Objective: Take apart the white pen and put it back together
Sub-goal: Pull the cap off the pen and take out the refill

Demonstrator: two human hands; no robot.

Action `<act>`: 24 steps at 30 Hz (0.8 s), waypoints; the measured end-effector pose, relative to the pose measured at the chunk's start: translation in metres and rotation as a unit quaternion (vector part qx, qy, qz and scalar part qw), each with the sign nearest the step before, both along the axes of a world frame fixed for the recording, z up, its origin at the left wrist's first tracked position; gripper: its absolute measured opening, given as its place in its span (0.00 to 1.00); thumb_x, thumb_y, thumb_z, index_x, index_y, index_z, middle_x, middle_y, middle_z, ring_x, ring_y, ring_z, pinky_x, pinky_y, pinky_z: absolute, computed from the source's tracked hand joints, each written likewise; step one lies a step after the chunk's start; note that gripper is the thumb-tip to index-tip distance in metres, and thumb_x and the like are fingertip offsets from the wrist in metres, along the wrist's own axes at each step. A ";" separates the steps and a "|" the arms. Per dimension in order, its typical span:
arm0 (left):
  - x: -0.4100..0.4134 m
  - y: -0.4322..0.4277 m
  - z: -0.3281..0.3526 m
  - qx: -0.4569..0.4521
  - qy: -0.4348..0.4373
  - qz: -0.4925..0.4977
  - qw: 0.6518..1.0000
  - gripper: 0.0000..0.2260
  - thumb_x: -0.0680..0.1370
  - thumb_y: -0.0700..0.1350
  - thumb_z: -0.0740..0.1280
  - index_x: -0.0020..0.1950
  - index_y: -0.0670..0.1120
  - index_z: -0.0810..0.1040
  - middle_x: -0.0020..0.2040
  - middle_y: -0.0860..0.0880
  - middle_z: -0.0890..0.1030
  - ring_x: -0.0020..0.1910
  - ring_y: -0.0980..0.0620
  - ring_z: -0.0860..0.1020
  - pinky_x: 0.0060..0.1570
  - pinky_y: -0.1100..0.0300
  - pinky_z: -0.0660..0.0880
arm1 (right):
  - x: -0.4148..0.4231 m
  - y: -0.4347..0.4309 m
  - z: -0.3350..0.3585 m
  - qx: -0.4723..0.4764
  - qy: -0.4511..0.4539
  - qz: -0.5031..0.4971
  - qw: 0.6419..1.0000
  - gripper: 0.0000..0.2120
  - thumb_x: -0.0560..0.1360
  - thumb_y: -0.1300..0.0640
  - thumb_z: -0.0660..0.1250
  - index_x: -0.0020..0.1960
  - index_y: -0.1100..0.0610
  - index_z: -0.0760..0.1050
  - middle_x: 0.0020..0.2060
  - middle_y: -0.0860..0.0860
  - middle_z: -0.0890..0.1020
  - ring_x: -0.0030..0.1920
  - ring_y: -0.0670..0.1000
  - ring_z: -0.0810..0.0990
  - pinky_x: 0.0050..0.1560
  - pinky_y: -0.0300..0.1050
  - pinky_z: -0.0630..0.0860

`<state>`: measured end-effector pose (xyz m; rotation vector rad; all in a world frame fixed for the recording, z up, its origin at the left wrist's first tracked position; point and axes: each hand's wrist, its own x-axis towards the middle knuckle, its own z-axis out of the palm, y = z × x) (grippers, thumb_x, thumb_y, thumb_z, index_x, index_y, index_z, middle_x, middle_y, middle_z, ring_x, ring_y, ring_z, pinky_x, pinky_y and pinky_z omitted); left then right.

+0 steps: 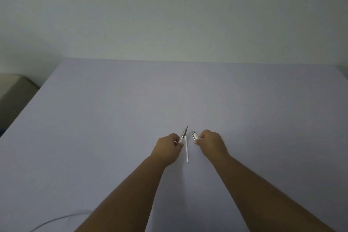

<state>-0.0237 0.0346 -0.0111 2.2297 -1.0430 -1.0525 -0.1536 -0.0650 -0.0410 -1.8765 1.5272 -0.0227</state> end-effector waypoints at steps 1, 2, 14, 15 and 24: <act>0.000 0.000 0.000 0.000 -0.005 -0.005 1.000 0.06 0.77 0.47 0.63 0.48 0.46 0.75 0.48 0.45 0.83 0.38 0.47 0.76 0.44 0.54 0.77 | -0.001 0.000 0.000 0.000 -0.004 0.000 1.000 0.13 0.72 0.53 0.69 0.50 0.61 0.76 0.48 0.58 0.82 0.50 0.59 0.79 0.46 0.48 0.74; -0.001 0.000 0.001 0.000 -0.012 -0.010 1.000 0.06 0.77 0.47 0.62 0.49 0.46 0.76 0.48 0.45 0.84 0.39 0.47 0.76 0.43 0.56 0.76 | -0.002 0.000 0.002 -0.003 -0.009 0.000 1.000 0.13 0.73 0.52 0.69 0.51 0.61 0.76 0.49 0.58 0.82 0.50 0.59 0.79 0.46 0.47 0.73; -0.009 -0.001 0.030 -0.038 -0.103 -0.052 0.993 0.11 0.79 0.49 0.59 0.49 0.44 0.77 0.44 0.43 0.83 0.42 0.42 0.80 0.44 0.48 0.79 | 0.011 0.010 0.052 0.143 -0.282 -0.127 0.940 0.11 0.72 0.50 0.70 0.34 0.56 0.78 0.29 0.50 0.76 0.30 0.50 0.71 0.35 0.43 0.68; -0.009 -0.001 0.033 -0.047 -0.098 -0.053 0.993 0.11 0.79 0.48 0.59 0.49 0.43 0.77 0.44 0.42 0.83 0.42 0.41 0.80 0.45 0.47 0.79 | 0.010 0.009 0.056 0.141 -0.287 -0.126 0.939 0.11 0.72 0.51 0.70 0.34 0.55 0.78 0.29 0.50 0.77 0.31 0.50 0.72 0.36 0.44 0.69; -0.011 -0.001 0.051 -0.100 0.009 -0.015 0.995 0.10 0.80 0.44 0.59 0.51 0.43 0.80 0.36 0.52 0.78 0.36 0.52 0.77 0.45 0.55 0.77 | 0.000 0.006 0.073 0.209 -0.410 -0.106 0.881 0.07 0.75 0.59 0.66 0.41 0.56 0.81 0.38 0.51 0.80 0.37 0.48 0.76 0.43 0.41 0.74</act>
